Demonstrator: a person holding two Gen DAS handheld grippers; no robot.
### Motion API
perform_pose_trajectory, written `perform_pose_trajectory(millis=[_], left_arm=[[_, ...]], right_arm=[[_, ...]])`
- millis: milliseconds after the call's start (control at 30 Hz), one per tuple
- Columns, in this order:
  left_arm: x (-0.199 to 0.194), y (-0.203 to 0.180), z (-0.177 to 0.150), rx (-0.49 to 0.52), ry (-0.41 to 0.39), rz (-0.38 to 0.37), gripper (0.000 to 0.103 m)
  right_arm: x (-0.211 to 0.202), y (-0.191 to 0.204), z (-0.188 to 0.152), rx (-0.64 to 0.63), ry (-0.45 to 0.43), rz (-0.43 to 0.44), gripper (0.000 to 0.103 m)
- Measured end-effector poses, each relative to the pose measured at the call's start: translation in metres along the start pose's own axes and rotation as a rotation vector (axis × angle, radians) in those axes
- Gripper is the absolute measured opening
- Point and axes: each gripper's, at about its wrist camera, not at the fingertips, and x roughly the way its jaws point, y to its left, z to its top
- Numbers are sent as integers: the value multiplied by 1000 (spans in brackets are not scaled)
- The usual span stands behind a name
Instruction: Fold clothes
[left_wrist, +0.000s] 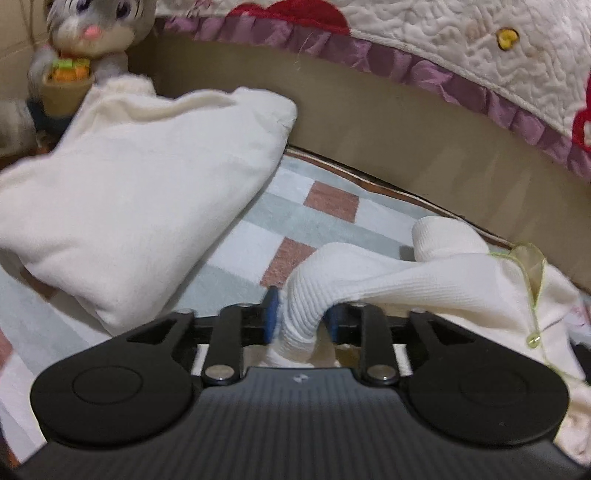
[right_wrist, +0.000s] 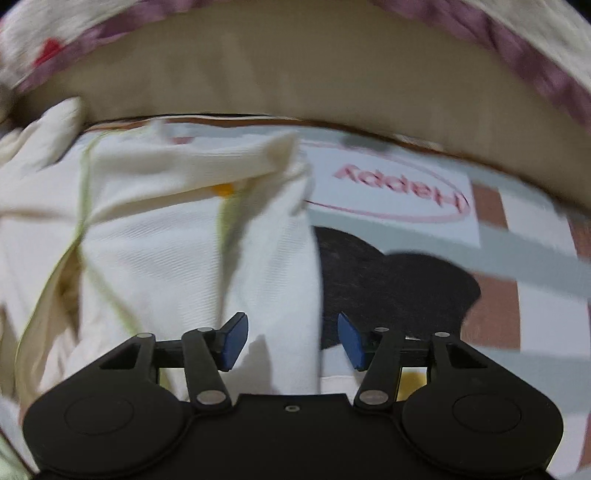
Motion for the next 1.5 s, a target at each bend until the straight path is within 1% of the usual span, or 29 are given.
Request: perform_pose_trajectory(millis=[67,167,233,300,367,433,467,533,567,600,633,667,733,833,933,1000,1067,1100,1133,1167,1200,1233,1267,1300,1333,1367,1400,1433,1500], left_arm=[[7,9,-2,-68,30,-54,35],[16,18,-7,-150,81,-107,35],[16,17,-8,-159,87,-121,35],[15,15,-8,-151,84,-125,35],[15,16,-7,-159,85,-129,45],[16,19,-6,-185,102,-138,50],[17,21,-5,-194,113,-147,50],[16,23,-4,-202,119,-155,50],[16,24,-4,-205,120,-158,50],[16,25,-4,-208,126,-164,50],[17,26,-4,-218,137,-172,52],[18,27,-4,-237,148,-177,56],[19,31,-6,-265,163,-186,56],[14,30,-6,-245,158,-195,56],[8,20,-3,-177,123,-195,54],[3,12,-4,-133,78,-181,54],[2,8,-6,-114,44,-174,54],[2,7,-7,-110,42,-171,54],[4,7,-7,-110,50,-168,54],[6,7,-7,-106,54,-166,52],[6,7,-7,-95,54,-163,44],[6,5,-6,-74,46,-153,21],[3,4,-5,-50,30,-139,10],[1,2,-3,-25,15,-125,10],[-4,5,-1,-46,-15,-129,9],[-9,12,2,-100,-47,-159,9],[-14,19,5,-150,-71,-198,9],[-19,23,8,-168,-99,-212,9],[-28,20,11,-101,-143,-164,9]], right_arm=[[6,-9,-1,97,-12,-7,61],[2,-17,-7,260,-69,-64,62],[1,-24,-13,352,-75,7,62],[8,-19,-13,314,-61,31,62],[16,-12,-13,256,-44,45,62],[24,-6,-13,198,-28,59,63],[28,-1,-14,156,-34,54,66],[29,15,-17,39,-64,6,66],[31,24,-18,-24,-58,-22,46],[29,33,-18,-84,-55,-21,30],[24,42,-17,-121,-49,-36,5],[15,49,-16,-141,-66,-74,2],[-8,59,-13,-175,-119,-148,2],[-44,61,-5,-225,-194,-229,1],[-67,48,3,-238,-236,-339,0],[-87,33,10,-230,-296,-471,0],[-104,6,17,-156,-322,-527,0],[-112,-10,19,-107,-330,-521,0],[-116,-27,20,-64,-334,-469,1],[-120,-43,19,-20,-323,-356,0],[-119,-51,14,13,-316,-277,1],[-117,-55,9,41,-313,-217,9],[-115,-59,4,69,-309,-158,9],[-108,-60,-1,95,-294,-113,9],[-100,-60,-5,120,-274,-73,17],[-91,-60,-10,145,-254,-33,32],[-80,-59,-14,163,-231,1,40],[-67,-57,-16,176,-211,23,47],[-45,-53,-19,205,-185,46,50]])
